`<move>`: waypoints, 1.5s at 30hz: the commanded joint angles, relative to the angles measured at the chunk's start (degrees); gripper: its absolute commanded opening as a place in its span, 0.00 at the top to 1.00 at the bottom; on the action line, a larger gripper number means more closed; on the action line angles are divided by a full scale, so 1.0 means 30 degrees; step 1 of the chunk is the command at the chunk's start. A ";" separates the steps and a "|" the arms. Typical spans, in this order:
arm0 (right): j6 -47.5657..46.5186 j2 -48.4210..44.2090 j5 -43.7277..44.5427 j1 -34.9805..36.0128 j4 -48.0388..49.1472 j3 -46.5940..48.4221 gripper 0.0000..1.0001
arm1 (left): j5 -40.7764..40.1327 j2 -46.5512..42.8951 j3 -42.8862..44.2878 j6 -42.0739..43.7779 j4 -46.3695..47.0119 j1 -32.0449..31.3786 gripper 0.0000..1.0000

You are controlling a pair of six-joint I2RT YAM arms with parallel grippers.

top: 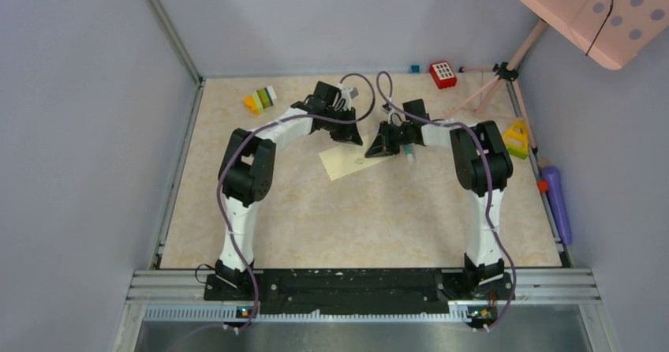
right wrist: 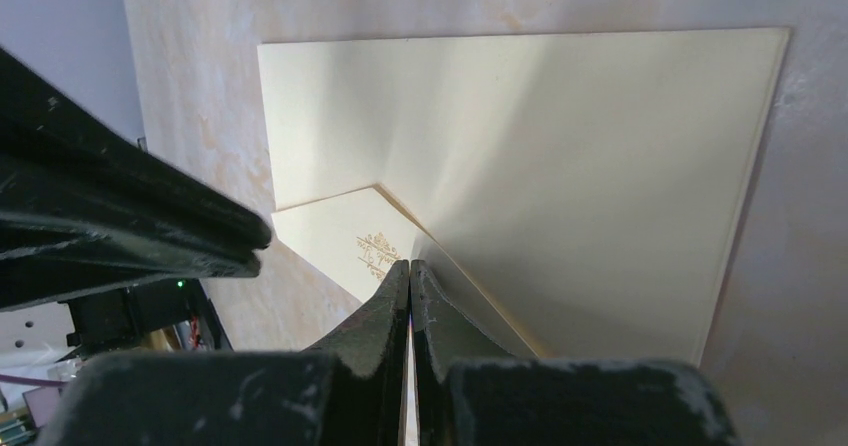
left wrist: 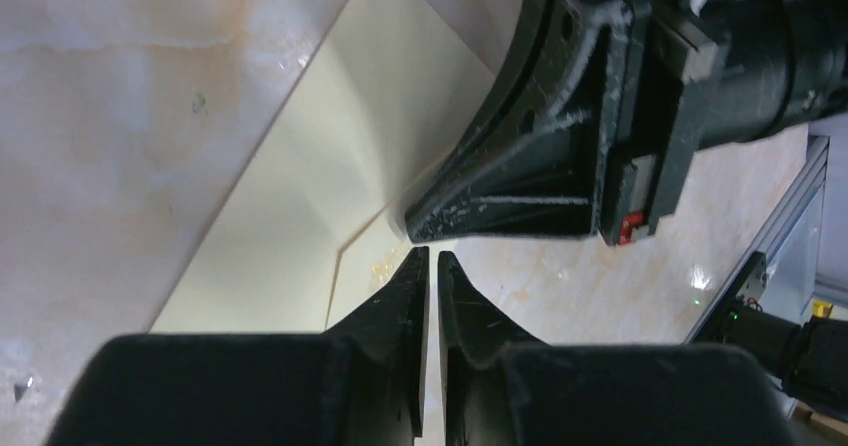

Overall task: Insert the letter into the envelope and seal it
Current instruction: Seal the envelope flap on the envelope.

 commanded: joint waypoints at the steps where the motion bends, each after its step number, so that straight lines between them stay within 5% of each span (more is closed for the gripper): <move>1: -0.1010 0.0780 0.1940 0.0041 -0.1094 0.0214 1.00 | -0.0183 0.1569 0.1559 0.0044 -0.1034 0.0091 0.93; 5: -0.1111 0.0722 0.2038 0.0045 -0.1195 0.0215 1.00 | 0.0096 0.1933 0.1153 -0.0016 -0.0840 0.0084 1.00; 26: -0.1401 0.0780 0.2306 0.0059 -0.1334 0.0242 1.00 | -0.3039 0.1506 -0.0583 0.0401 -0.0351 0.0522 1.00; 45: -0.1694 0.0854 0.2508 0.0069 -0.1678 0.0477 1.00 | -0.1843 0.0157 -0.2897 0.0082 0.0717 0.0799 1.00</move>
